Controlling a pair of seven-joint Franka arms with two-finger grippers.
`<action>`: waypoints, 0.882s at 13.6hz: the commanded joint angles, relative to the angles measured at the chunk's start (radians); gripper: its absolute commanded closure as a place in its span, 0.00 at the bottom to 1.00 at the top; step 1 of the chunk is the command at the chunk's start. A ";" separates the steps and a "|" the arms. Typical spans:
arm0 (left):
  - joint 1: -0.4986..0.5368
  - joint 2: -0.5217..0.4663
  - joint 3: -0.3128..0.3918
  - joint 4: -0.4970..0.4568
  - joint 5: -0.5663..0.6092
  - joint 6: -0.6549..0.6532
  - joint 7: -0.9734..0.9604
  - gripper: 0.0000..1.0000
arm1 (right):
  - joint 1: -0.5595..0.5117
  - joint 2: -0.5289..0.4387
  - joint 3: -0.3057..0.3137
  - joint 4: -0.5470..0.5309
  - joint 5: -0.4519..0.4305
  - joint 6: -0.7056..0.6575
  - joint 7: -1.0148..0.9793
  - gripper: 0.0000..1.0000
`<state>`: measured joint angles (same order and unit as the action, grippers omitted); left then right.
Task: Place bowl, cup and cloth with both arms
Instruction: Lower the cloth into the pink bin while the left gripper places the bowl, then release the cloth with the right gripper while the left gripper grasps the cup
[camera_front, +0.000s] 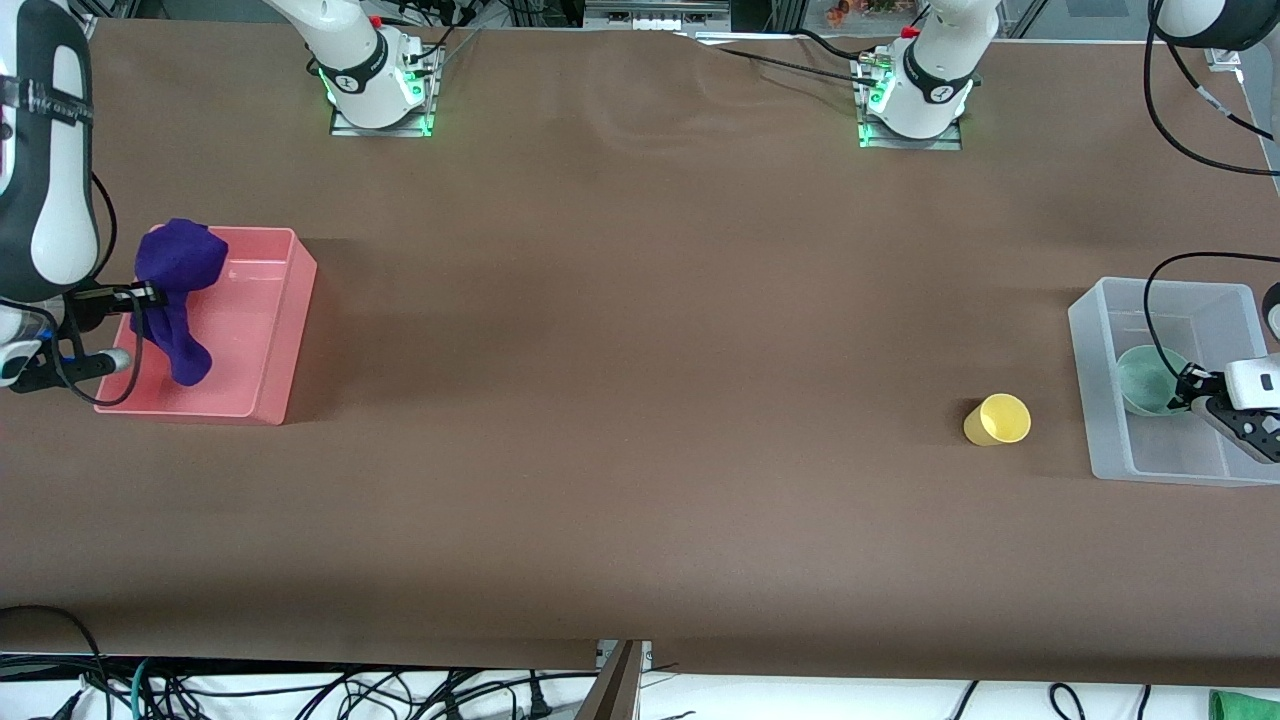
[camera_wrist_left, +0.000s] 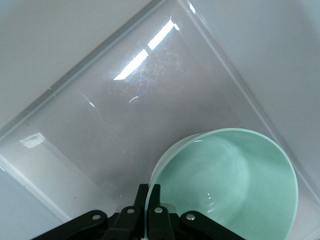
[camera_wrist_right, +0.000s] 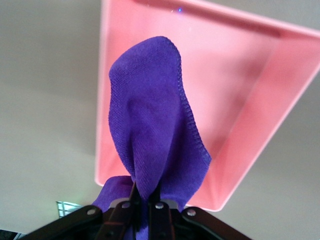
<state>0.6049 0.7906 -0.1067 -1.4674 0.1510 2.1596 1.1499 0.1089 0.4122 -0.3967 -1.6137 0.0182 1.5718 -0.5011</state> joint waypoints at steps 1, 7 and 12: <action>0.022 0.010 -0.014 0.032 0.004 -0.012 0.025 0.01 | -0.015 -0.010 -0.008 -0.145 -0.020 0.135 -0.011 1.00; -0.010 -0.175 -0.077 0.047 -0.002 -0.220 -0.043 0.00 | -0.037 -0.006 -0.017 -0.284 -0.011 0.303 -0.014 0.01; -0.100 -0.211 -0.185 0.033 0.002 -0.333 -0.483 0.00 | -0.035 -0.061 0.007 -0.125 0.051 0.147 -0.004 0.00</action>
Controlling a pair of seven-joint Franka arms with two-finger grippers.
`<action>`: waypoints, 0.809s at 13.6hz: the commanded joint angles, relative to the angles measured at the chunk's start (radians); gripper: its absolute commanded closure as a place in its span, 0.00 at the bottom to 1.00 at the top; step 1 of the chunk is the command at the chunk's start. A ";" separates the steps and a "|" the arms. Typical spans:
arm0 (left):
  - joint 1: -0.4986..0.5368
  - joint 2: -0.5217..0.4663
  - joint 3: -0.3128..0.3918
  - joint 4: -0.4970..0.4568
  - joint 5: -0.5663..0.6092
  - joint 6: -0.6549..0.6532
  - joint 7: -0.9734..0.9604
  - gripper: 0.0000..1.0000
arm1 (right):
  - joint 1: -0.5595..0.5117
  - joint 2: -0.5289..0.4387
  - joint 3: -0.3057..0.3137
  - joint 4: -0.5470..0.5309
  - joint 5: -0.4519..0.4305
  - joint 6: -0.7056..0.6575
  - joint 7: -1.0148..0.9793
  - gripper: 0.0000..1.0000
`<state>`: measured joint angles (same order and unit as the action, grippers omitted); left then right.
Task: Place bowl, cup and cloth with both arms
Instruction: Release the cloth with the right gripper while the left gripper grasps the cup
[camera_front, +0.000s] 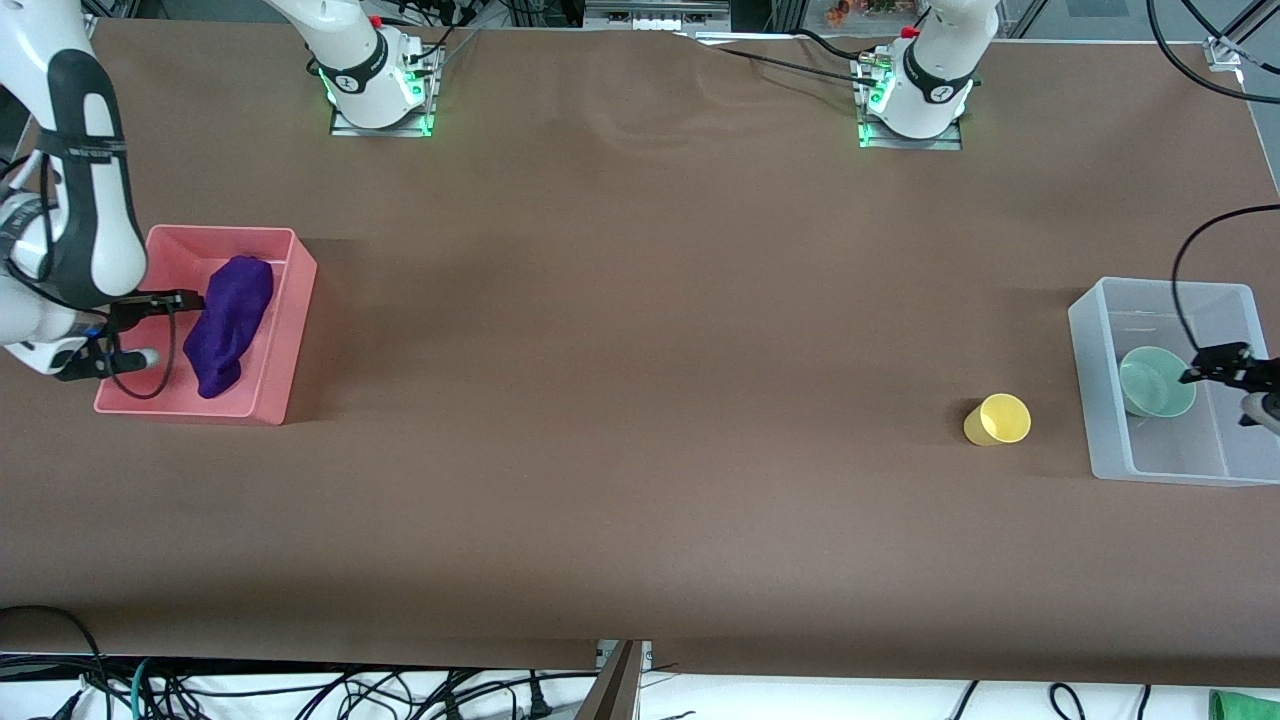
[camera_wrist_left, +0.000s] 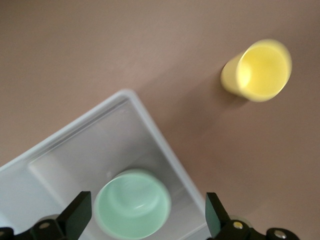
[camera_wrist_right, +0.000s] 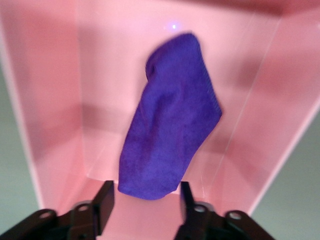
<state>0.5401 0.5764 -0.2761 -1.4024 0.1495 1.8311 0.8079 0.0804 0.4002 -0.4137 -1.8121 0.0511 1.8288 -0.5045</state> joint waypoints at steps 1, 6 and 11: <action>-0.073 0.025 -0.017 -0.039 0.001 0.003 -0.242 0.00 | -0.007 -0.060 0.080 0.147 0.019 -0.197 0.003 0.00; -0.184 0.100 -0.015 -0.153 0.016 0.184 -0.633 0.08 | -0.007 -0.122 0.294 0.323 0.004 -0.393 0.188 0.00; -0.178 0.120 -0.005 -0.173 0.050 0.252 -0.635 0.70 | 0.002 -0.132 0.349 0.502 -0.019 -0.532 0.268 0.00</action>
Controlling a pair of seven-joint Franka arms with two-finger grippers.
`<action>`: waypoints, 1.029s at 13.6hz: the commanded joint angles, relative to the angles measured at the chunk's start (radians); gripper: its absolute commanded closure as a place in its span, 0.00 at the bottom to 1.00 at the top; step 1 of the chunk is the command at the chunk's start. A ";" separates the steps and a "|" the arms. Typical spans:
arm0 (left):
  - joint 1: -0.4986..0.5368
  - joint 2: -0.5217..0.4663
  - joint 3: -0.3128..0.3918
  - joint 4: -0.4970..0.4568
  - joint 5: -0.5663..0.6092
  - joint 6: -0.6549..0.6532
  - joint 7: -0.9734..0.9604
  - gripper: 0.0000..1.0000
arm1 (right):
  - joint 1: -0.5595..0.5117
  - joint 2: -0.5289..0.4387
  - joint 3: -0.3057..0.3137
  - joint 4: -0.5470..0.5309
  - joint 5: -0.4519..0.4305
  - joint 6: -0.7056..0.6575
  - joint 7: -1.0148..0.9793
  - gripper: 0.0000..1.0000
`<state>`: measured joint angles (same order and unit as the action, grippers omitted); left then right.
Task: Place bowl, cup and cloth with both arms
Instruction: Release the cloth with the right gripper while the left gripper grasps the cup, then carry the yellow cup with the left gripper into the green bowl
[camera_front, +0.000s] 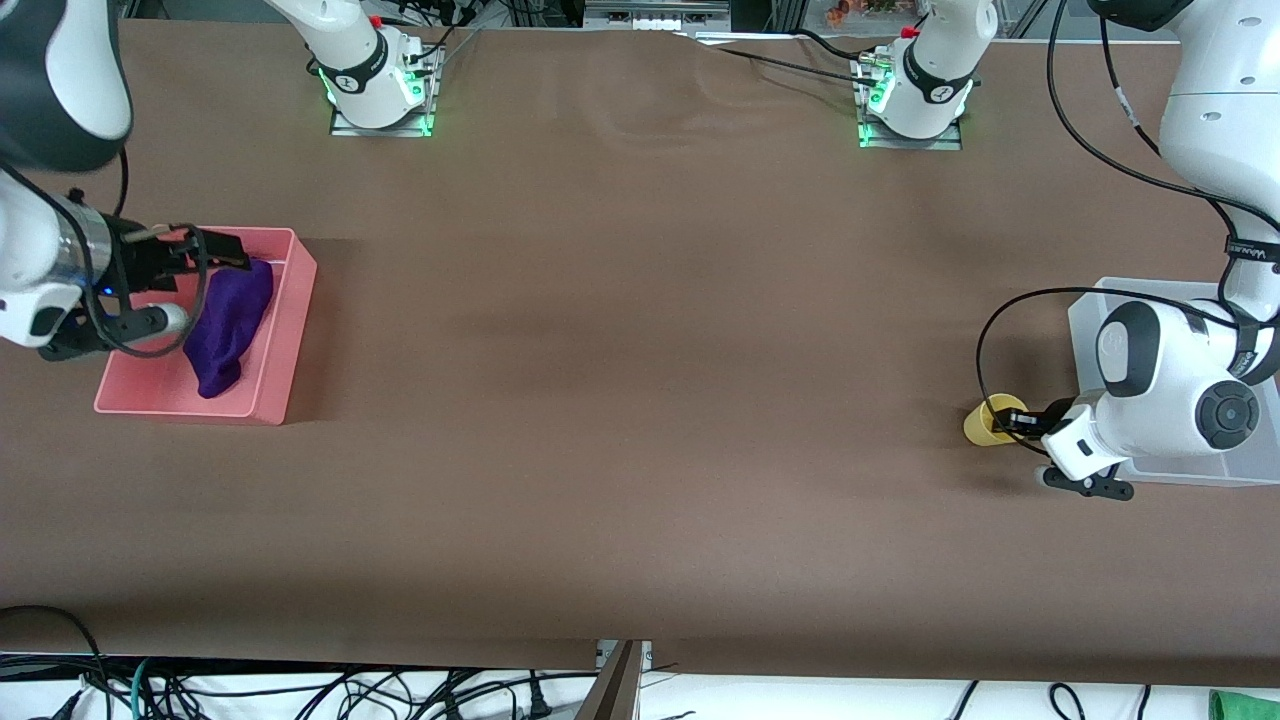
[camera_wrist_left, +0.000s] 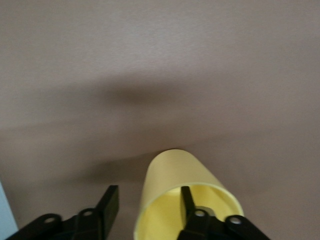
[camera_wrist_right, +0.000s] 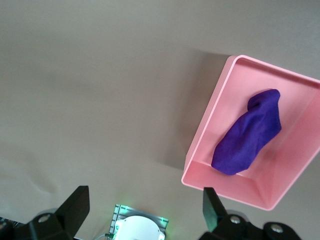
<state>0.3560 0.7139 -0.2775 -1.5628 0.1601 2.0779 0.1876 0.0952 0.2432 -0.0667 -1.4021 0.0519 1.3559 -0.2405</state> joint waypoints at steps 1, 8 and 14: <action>0.008 -0.013 -0.003 -0.013 0.039 0.004 -0.014 0.95 | -0.018 0.036 -0.001 0.107 -0.024 -0.057 0.004 0.00; 0.006 -0.129 -0.019 0.039 0.030 -0.224 0.007 1.00 | -0.035 0.005 -0.004 0.094 -0.086 0.022 -0.009 0.00; 0.081 -0.228 0.063 0.083 0.189 -0.318 0.418 1.00 | -0.031 -0.007 0.022 0.097 -0.124 0.023 0.015 0.00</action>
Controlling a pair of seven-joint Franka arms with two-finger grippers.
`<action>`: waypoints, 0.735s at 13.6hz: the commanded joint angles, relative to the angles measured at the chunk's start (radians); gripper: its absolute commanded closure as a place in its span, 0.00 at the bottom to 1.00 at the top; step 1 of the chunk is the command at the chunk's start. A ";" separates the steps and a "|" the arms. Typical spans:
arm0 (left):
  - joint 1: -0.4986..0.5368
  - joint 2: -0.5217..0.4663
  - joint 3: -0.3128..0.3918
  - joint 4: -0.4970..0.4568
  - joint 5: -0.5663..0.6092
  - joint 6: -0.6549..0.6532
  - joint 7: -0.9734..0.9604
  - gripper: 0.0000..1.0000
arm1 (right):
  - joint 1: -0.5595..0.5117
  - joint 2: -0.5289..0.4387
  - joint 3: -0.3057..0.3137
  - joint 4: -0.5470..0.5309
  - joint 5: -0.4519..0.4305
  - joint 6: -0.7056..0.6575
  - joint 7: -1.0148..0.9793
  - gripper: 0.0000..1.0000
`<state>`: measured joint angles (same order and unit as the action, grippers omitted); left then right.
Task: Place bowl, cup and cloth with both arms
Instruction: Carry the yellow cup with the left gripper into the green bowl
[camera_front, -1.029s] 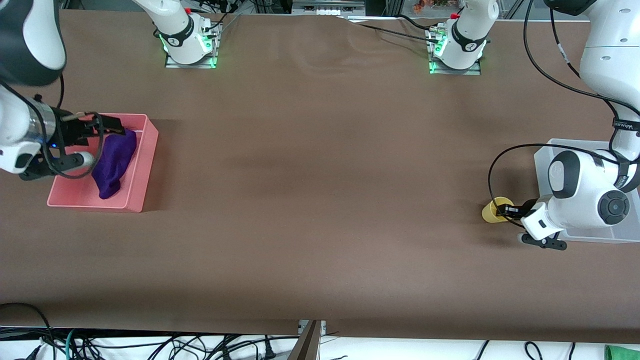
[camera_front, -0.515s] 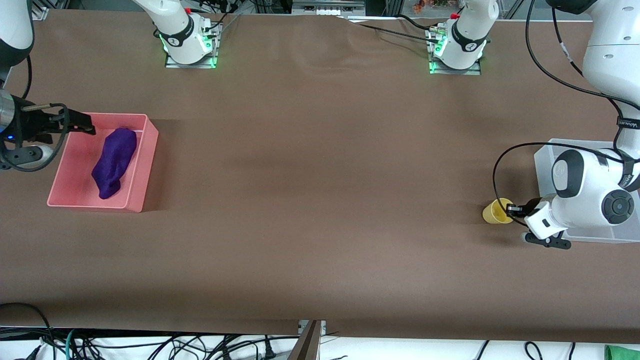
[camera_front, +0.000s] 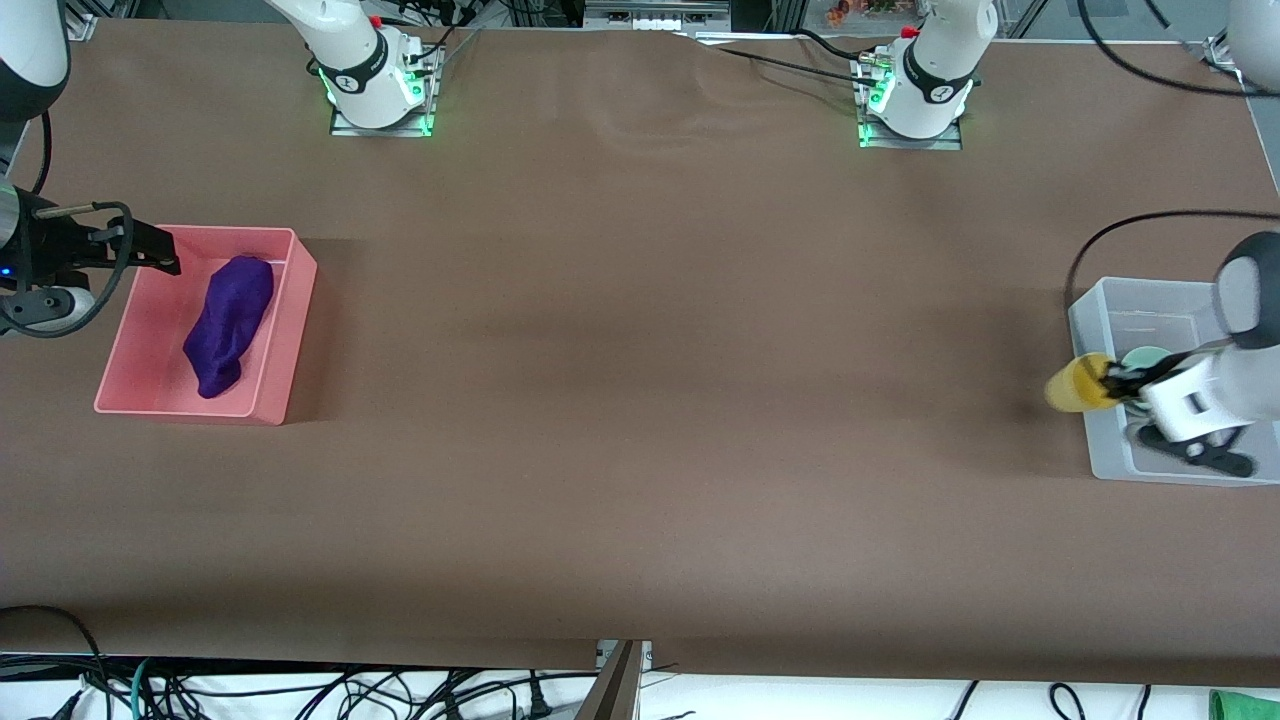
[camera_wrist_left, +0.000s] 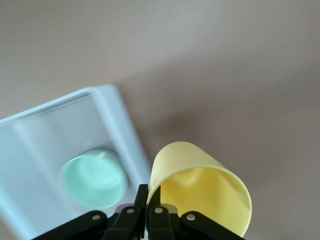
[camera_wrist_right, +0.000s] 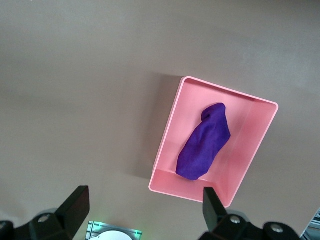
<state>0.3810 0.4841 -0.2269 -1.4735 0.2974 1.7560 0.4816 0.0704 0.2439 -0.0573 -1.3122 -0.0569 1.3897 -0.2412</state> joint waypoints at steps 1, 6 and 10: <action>0.085 0.011 0.012 -0.016 0.102 0.048 0.177 1.00 | -0.006 -0.008 0.017 0.005 -0.009 -0.009 0.049 0.00; 0.245 0.099 0.005 -0.096 0.108 0.284 0.281 1.00 | -0.011 -0.024 0.025 -0.008 -0.006 -0.044 0.095 0.00; 0.263 0.103 0.001 -0.136 0.013 0.287 0.276 0.19 | -0.023 -0.051 0.024 -0.059 -0.008 -0.040 0.111 0.00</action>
<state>0.6365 0.6115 -0.2105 -1.5930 0.3420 2.0424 0.7489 0.0656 0.2347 -0.0440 -1.3259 -0.0599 1.3475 -0.1486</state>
